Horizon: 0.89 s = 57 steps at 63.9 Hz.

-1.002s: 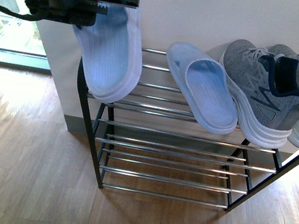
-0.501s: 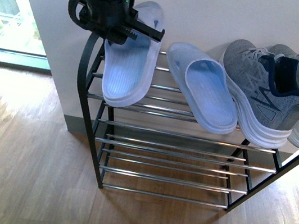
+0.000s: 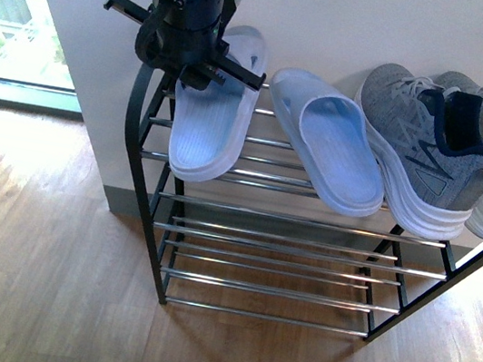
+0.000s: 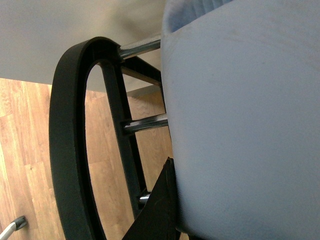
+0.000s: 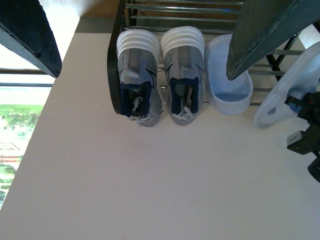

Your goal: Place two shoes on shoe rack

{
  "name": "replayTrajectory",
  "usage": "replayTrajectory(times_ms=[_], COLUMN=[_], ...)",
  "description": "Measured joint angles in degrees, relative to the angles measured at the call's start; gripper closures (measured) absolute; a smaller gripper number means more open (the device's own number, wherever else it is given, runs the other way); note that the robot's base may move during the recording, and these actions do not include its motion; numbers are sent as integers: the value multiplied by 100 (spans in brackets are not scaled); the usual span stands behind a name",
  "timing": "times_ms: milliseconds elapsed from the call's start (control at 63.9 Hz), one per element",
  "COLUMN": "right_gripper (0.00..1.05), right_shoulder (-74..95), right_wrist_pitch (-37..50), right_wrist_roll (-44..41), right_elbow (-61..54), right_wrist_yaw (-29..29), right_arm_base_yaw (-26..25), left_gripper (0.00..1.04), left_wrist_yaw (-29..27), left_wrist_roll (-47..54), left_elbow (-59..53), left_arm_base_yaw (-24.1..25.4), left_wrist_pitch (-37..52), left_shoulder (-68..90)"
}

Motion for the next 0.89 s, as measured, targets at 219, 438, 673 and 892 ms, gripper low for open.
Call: replayTrajectory(times_ms=[219, 438, 673, 892], right_gripper=[9, 9, 9, 9], right_shoulder=[0, 0, 0, 0], right_wrist_pitch=[0, 0, 0, 0], right_wrist_roll=[0, 0, 0, 0], right_elbow=[0, 0, 0, 0], right_wrist_yaw=[0, 0, 0, 0], right_arm_base_yaw=[0, 0, 0, 0], left_gripper=[69, 35, 10, 9], left_wrist_yaw=[103, 140, 570, 625], left_wrist_roll=[-26, -66, -317, -697], left_elbow=[66, -81, -424, -1357], left_arm_base_yaw=[-52, -50, -90, -52], left_wrist_pitch=[-33, 7, 11, 461], left_shoulder=[15, -81, -732, -1845])
